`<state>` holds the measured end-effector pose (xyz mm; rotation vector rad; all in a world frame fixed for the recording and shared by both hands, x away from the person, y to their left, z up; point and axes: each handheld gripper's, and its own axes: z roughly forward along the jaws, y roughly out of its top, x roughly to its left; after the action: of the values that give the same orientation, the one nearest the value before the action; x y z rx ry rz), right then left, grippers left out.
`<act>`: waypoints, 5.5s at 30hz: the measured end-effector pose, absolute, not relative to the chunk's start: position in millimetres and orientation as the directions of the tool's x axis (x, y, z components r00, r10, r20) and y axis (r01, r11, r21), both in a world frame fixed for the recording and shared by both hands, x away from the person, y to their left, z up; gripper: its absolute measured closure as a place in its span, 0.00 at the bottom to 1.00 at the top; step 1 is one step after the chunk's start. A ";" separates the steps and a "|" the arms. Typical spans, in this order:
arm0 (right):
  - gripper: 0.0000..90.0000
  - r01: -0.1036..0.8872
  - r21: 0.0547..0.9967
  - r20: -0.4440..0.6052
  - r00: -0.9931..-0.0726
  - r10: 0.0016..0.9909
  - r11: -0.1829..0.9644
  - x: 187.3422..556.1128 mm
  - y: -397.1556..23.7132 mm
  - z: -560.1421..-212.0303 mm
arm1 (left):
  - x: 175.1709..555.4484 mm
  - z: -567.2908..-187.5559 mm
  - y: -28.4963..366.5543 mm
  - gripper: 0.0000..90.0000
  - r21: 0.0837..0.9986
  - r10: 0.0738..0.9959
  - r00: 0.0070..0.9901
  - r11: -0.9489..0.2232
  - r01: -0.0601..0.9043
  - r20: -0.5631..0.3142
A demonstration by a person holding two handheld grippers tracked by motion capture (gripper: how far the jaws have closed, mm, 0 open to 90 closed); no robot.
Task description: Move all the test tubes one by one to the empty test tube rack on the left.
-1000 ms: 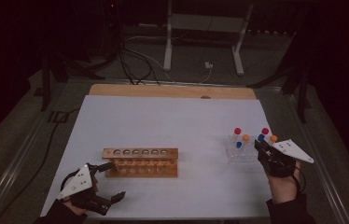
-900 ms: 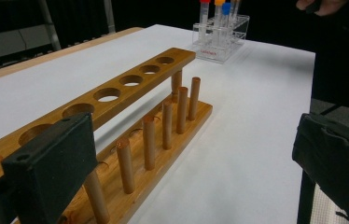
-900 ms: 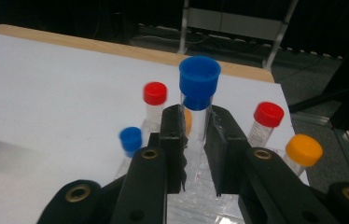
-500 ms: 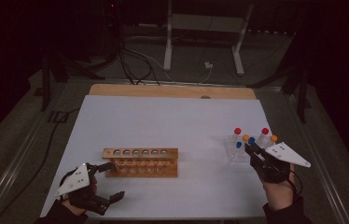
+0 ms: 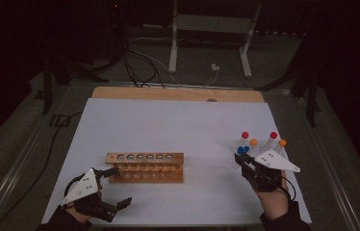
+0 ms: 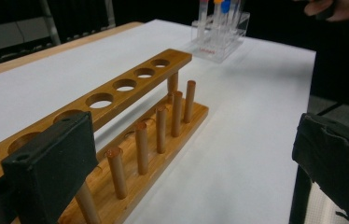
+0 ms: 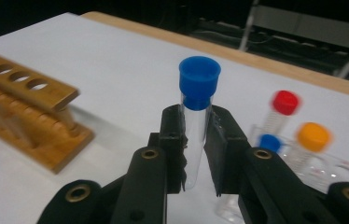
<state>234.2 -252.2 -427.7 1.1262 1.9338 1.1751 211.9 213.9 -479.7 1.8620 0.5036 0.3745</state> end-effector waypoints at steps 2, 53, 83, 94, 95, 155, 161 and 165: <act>0.85 0.354 0.898 -0.065 -0.479 0.876 0.260 234.4 -246.2 -429.7 | 212.3 -479.2 212.8 0.00 0.942 0.508 0.861 -0.294 0.161 0.011; 0.85 0.273 0.877 -0.055 -0.761 0.647 0.395 213.1 -153.1 -431.7 | 247.7 -401.7 125.9 0.02 0.921 0.337 0.941 -0.358 0.156 -0.029; 0.85 0.268 0.870 -0.046 -0.792 0.608 0.414 210.9 -138.4 -437.7 | 254.4 -417.4 81.0 0.55 0.934 0.267 0.962 -0.331 0.137 -0.047; 0.85 0.268 0.871 -0.045 -0.791 0.610 0.412 210.9 -139.4 -437.6 | 255.8 -423.7 76.1 0.79 0.928 0.256 0.966 -0.354 0.115 -0.022; 0.85 0.268 0.871 -0.044 -0.792 0.609 0.412 211.0 -139.5 -437.5 | 255.9 -424.2 75.8 0.81 0.927 0.250 0.968 -0.357 0.115 -0.024; 0.00 0.277 0.925 0.011 -0.707 0.707 0.262 223.0 -180.3 -426.0 | 312.7 -410.1 108.2 0.86 0.931 0.465 0.885 -0.333 0.148 0.026; 0.00 0.278 0.923 0.012 -0.708 0.706 0.264 223.1 -179.8 -427.5 | 313.5 -428.9 106.8 0.86 0.928 0.470 0.882 -0.319 0.190 -0.019; 0.00 0.282 0.922 0.014 -0.707 0.707 0.264 223.2 -179.8 -428.0 | 312.1 -439.5 105.1 0.86 0.921 0.479 0.877 -0.332 0.205 -0.022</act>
<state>223.2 -179.8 -428.0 0.8976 2.1385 1.4315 312.1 105.1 -439.5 1.9184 0.5046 0.3040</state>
